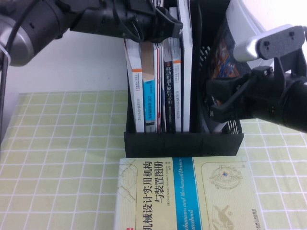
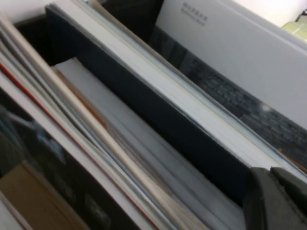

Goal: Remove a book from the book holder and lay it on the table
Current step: Hold the bookshelf

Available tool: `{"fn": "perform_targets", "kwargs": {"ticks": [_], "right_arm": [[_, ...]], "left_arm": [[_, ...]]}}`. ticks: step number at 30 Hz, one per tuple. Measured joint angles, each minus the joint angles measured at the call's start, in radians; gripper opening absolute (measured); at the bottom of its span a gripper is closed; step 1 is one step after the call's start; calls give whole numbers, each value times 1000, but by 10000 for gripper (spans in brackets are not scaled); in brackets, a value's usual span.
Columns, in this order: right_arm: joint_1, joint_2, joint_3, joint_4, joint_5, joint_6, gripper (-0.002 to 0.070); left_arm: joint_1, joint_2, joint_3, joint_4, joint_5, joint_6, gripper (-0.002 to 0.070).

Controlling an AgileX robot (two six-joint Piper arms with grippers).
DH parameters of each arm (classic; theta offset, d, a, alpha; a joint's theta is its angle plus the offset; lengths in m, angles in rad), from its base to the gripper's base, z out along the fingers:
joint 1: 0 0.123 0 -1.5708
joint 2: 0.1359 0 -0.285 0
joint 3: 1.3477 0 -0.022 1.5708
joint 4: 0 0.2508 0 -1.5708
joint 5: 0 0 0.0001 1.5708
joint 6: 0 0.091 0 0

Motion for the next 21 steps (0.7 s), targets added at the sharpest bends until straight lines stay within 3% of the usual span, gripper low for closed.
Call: {"fn": "perform_targets", "kwargs": {"ticks": [5, 12, 21], "right_arm": [[0, 2, -57, 2, -2, -38, 110], [0, 84, -140, 9, -2, -46, 319], [0, 164, -188, 10, -21, -53, 359]], "left_arm": [[0, -2, -3, 71, 0, -86, -3], [0, 2, -8, 74, 2, -102, -3], [-2, 33, -13, 8, -3, -96, -3]]}}
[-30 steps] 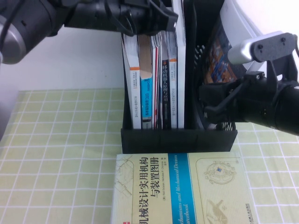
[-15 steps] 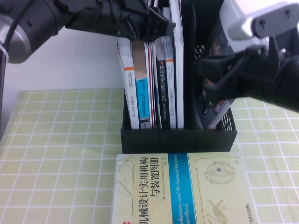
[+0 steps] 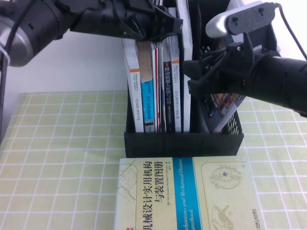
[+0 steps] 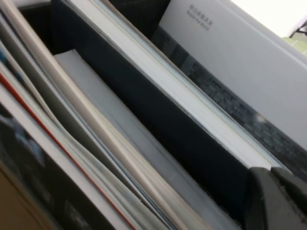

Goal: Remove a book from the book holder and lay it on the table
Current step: Hold the bookshelf, then pick up the right side book from the book shelf

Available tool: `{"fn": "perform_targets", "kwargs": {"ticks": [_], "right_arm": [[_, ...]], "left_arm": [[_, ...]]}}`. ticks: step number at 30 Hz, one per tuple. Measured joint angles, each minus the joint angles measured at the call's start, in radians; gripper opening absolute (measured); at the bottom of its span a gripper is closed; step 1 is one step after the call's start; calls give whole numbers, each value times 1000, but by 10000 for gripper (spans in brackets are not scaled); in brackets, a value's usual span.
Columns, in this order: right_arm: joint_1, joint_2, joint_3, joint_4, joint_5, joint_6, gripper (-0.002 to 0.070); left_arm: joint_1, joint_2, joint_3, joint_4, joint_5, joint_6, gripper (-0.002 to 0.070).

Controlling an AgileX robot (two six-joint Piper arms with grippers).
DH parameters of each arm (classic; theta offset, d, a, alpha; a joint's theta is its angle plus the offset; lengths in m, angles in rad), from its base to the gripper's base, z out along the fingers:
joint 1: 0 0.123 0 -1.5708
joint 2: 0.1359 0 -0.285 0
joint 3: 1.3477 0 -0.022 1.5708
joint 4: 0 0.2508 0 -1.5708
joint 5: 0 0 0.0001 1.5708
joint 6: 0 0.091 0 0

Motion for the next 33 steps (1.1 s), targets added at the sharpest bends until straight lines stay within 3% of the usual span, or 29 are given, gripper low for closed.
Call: {"fn": "perform_targets", "kwargs": {"ticks": [6, 18, 29, 33], "right_arm": [[0, 40, -30, 2, -40, -4, 361], [2, 103, -70, 17, -153, -6, 358], [2, 179, -119, 32, -195, -6, 263], [2, 197, -136, 32, -188, -15, 151]], "left_arm": [[-4, 17, -6, -66, -5, 36, -3], [-4, 19, -6, -74, -3, 45, -3], [-4, 21, -6, -79, -3, 47, -3], [-4, 21, -6, -79, 0, 47, -3]]}}
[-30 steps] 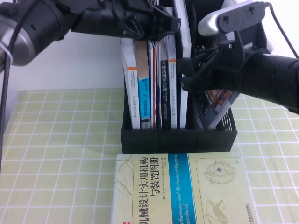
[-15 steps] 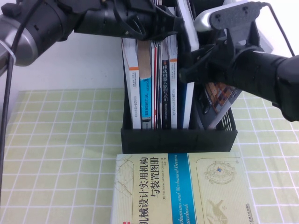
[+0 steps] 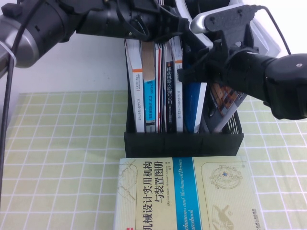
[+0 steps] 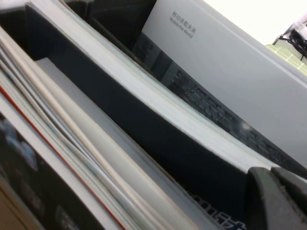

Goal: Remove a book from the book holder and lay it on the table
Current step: Pick up the right side book from the book shelf, then place the picked book on the book

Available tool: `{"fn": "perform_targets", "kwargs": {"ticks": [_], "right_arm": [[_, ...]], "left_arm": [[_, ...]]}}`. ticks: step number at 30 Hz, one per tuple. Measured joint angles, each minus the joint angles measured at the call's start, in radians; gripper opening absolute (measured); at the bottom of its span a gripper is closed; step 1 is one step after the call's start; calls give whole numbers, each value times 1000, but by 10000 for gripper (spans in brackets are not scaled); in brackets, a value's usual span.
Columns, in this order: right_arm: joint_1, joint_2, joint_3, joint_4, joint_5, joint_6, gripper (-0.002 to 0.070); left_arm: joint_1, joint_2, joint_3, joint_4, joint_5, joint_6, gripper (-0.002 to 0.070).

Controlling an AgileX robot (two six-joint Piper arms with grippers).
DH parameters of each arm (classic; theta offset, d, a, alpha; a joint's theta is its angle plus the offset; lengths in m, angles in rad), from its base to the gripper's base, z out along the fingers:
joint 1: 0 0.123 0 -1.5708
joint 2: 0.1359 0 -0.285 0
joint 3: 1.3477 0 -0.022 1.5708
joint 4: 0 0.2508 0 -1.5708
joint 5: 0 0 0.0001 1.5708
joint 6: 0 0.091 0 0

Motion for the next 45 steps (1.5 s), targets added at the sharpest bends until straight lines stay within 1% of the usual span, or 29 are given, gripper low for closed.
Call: {"fn": "perform_targets", "kwargs": {"ticks": [1, 6, 11, 15, 20, 24, 29, 35, 40, 43, 45], "right_arm": [[0, 0, -2, 0, 0, -7, 125], [0, -4, -2, 6, 0, -32, 129], [0, -44, 11, 27, 11, -50, 129], [0, -123, 21, 37, 27, -60, 129], [0, -245, 21, 46, 40, -100, 129], [0, -337, 19, 62, 52, -171, 129], [-2, -415, 19, 85, 160, -260, 129], [-2, -514, 19, 86, 228, -269, 129], [-2, -578, 19, 84, 288, -272, 129], [-2, -588, 19, 48, 369, -263, 129], [-2, -588, 19, -26, 413, -214, 129]], "left_arm": [[0, 0, 0, 0, 2, 0, -3], [0, -9, -2, 0, 15, 2, -3], [0, -35, 2, 36, 36, 2, -3], [2, -73, 11, 99, 87, 0, -3], [0, -135, 21, 193, 153, -40, -3], [0, -194, 23, 243, 168, -67, -3], [0, -255, 23, 280, 194, -101, -3], [0, -315, 23, 406, 216, -164, -3], [0, -364, 23, 476, 220, -211, -3], [0, -378, 23, 516, 226, -235, -3], [0, -384, 23, 539, 237, -244, -3]]}}
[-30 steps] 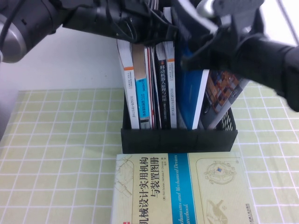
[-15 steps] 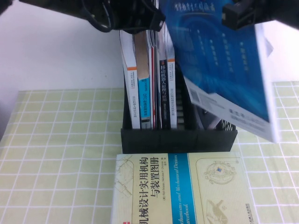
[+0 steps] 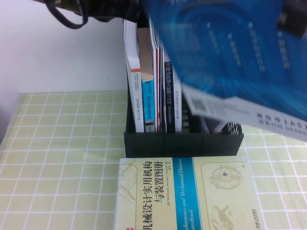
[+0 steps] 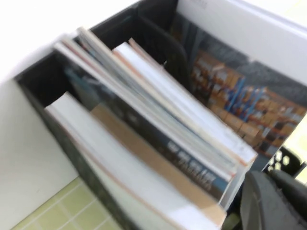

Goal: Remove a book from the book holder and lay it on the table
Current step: Place the picked book on the book

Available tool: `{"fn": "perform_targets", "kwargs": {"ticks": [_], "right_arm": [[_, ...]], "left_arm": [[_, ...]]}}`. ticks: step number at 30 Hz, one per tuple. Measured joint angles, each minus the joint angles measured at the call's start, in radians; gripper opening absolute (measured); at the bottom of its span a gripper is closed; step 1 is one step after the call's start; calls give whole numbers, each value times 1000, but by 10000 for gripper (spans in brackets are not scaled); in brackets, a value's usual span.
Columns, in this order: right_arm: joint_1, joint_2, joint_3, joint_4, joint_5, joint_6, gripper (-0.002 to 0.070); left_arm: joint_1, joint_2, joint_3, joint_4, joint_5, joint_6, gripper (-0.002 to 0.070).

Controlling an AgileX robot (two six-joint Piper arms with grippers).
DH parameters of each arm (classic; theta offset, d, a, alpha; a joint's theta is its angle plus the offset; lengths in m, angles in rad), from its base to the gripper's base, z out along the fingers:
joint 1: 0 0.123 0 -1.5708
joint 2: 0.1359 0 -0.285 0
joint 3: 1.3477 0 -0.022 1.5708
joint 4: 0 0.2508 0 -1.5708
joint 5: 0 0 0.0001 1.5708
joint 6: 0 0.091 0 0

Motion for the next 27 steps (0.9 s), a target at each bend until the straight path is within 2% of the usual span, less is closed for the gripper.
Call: {"fn": "perform_targets", "kwargs": {"ticks": [6, 10, 18, 23, 27], "right_arm": [[0, 4, 0, -413, 195, 342, 129], [0, 6, 0, -622, 426, 449, 129], [0, 6, 0, -712, 673, 570, 128], [2, 39, -15, -877, 725, 710, 128], [2, 153, -85, -971, 813, 786, 128]], "left_arm": [[0, -28, 1, 86, 23, -45, -3], [0, -47, 1, 119, 23, -56, -3], [0, -51, 1, 143, 23, -86, -3], [0, -51, 4, 150, 31, -95, -3], [0, -51, 20, 165, 32, -95, -3]]}}
